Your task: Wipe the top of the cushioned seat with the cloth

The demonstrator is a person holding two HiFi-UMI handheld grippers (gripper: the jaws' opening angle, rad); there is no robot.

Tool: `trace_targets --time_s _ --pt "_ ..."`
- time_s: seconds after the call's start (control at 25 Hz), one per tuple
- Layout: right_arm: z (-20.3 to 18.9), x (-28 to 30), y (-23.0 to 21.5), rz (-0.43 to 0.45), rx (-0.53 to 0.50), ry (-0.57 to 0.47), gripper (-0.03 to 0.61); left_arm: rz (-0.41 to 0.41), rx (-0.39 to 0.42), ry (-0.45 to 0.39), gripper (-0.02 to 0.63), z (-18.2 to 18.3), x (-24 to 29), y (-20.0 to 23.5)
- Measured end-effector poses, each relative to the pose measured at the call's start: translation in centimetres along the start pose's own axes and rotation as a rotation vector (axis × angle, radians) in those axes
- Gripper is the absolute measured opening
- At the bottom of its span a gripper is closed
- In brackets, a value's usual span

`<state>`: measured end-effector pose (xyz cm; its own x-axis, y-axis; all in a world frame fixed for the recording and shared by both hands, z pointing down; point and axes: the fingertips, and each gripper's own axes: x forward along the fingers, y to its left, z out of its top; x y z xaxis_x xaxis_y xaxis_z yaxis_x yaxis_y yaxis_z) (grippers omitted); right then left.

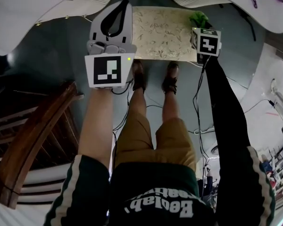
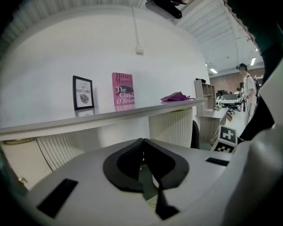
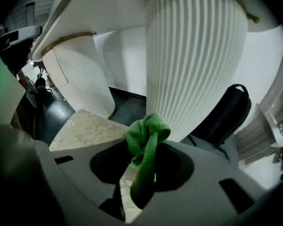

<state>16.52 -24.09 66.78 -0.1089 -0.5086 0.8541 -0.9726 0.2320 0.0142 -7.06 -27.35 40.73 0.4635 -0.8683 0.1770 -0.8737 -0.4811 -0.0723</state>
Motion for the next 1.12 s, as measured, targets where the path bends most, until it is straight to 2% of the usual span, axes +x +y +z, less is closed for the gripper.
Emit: trace_targets --time_s 0.12,0.32,0.52,0.64,0.76,0.88,1.12 --pt "1.5 -0.9 5.3 0.092 0.005 -0.043 0.137 0.006 -0.01 -0.005 0.015 -0.3 -0.9 1.3" --pt "3.3 -1.1 16.3 0.259 -0.01 -0.053 0.135 0.03 -0.02 -0.003 0.016 -1.1 -2.8 4.1" --pt "3.7 0.1 25.6 0.356 -0.065 0.021 0.137 0.063 -0.035 0.01 0.015 -2.2 -5.0 7.2" --pt "2.1 1.6 29.9 0.427 -0.073 0.095 0.137 0.076 -0.038 0.019 0.016 -2.9 -6.0 8.6" --pt "-0.8 2.6 31.5 0.427 -0.107 0.188 0.135 0.091 -0.046 0.029 0.015 -3.6 -7.0 9.6" --pt "-1.5 2.9 31.7 0.415 -0.154 0.186 0.135 0.097 -0.045 0.026 0.015 -3.5 -7.6 10.1" --pt "-1.2 2.9 30.6 0.423 -0.114 0.156 0.133 0.08 -0.034 0.029 0.016 -3.5 -7.3 8.7"
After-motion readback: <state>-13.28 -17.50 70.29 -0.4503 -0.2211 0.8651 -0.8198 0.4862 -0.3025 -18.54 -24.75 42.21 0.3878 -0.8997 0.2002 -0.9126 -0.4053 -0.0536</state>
